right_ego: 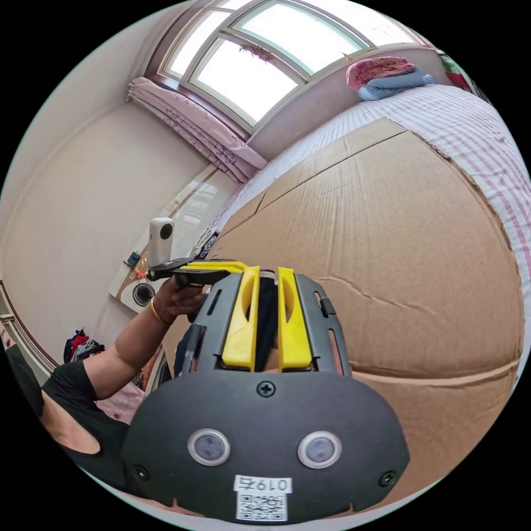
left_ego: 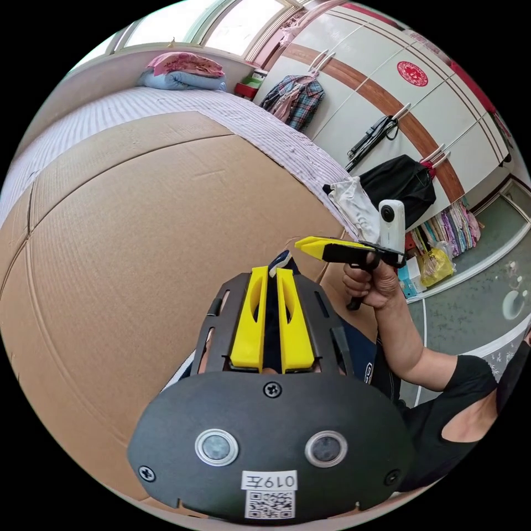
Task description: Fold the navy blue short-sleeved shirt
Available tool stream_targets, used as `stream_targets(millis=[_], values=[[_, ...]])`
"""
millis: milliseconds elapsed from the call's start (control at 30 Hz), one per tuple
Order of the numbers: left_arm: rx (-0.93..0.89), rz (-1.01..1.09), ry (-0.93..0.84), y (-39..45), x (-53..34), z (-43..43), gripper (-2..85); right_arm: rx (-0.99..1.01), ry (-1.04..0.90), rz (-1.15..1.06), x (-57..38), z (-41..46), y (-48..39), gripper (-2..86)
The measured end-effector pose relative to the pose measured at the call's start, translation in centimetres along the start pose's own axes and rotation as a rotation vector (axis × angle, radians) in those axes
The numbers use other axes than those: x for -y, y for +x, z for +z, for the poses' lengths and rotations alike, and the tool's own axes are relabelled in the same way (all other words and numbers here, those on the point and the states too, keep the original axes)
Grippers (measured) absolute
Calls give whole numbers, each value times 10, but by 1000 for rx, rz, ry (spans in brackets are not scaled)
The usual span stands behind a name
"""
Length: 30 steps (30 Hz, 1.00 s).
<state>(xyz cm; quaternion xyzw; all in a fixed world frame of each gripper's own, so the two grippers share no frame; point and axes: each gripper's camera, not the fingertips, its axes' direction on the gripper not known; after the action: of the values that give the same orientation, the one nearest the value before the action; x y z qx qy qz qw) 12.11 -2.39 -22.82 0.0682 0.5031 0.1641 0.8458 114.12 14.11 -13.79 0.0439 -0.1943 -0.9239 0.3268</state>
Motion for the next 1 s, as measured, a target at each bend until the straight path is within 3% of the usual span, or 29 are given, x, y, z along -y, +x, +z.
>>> stream_targets(millis=[333,500,633,767,1000], values=[[-39,-16,36,-15,14,-6,11,86,31,84,9,-37,-73,38],[-40,-3,48,-16,20,-8,11,-144,-14,22,13,-54,-118,3],[-39,8,51,-16,25,-9,11,6,-110,-59,19,-57,-141,5],[-45,17,55,-16,28,-10,11,21,-112,13,18,-67,-146,75],[-61,6,49,-18,34,-7,13,144,-136,87,18,-75,-158,78]])
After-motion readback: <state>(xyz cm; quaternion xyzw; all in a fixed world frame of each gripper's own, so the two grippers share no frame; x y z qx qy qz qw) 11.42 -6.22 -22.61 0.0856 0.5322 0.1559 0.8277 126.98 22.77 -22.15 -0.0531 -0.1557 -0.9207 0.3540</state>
